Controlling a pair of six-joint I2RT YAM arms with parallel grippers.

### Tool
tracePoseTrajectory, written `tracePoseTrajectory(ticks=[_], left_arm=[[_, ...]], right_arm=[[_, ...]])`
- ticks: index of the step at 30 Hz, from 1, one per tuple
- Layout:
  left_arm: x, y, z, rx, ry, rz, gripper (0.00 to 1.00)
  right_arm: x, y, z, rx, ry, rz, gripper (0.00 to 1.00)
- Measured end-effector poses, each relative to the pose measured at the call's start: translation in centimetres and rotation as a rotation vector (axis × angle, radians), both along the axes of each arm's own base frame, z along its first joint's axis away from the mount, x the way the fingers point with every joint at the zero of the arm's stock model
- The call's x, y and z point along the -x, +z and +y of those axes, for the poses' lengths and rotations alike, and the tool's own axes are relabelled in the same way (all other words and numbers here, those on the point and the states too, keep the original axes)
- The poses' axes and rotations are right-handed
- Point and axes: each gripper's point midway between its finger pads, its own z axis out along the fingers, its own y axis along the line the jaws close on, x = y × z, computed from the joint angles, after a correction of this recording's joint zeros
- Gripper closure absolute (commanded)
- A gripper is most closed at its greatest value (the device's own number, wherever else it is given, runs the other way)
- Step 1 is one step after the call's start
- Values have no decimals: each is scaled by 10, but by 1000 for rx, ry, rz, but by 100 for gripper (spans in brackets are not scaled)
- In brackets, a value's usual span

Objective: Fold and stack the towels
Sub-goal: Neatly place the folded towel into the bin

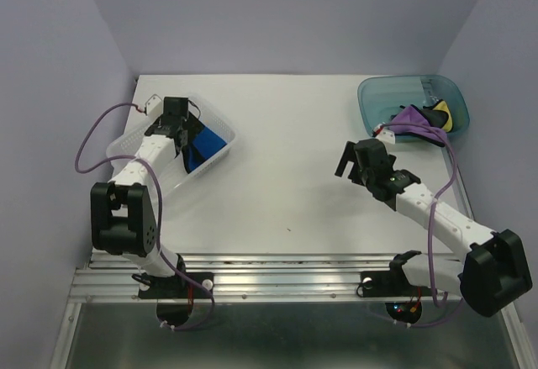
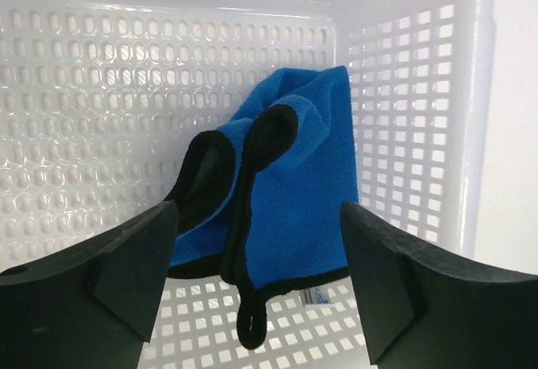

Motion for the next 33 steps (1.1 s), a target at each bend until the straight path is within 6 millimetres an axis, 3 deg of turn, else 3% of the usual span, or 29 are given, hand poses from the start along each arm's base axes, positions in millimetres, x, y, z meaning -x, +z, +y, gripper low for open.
tracePoseTrajectory(ticks=[5, 10, 16, 17, 18, 22, 26, 29, 33], left_arm=[[1, 23, -7, 3, -74, -50, 8], [-11, 30, -26, 32, -205, -100, 8], [-37, 14, -52, 71, -350, -106, 9], [-40, 6, -54, 73, -360, -95, 20], [-43, -1, -55, 73, -366, -80, 24], [-44, -19, -48, 48, -346, -40, 37], [-46, -25, -36, 8, -303, -26, 49], [-48, -37, -21, -5, -263, -3, 49], [-45, -71, 0, -8, -202, 79, 53]], right_arm=[[0, 4, -2, 0, -7, -14, 0], [0, 5, -4, 5, -14, -19, 0], [0, 5, -5, 11, -19, -19, 0], [0, 5, -5, 11, -19, -19, 0], [0, 5, -5, 11, -20, -19, 0], [-1, 5, -6, 17, -25, -20, 0], [-1, 5, -8, 28, -29, -20, 0], [-1, 3, -9, 34, -28, -14, 0], [-1, 3, -10, 40, -32, -15, 0]])
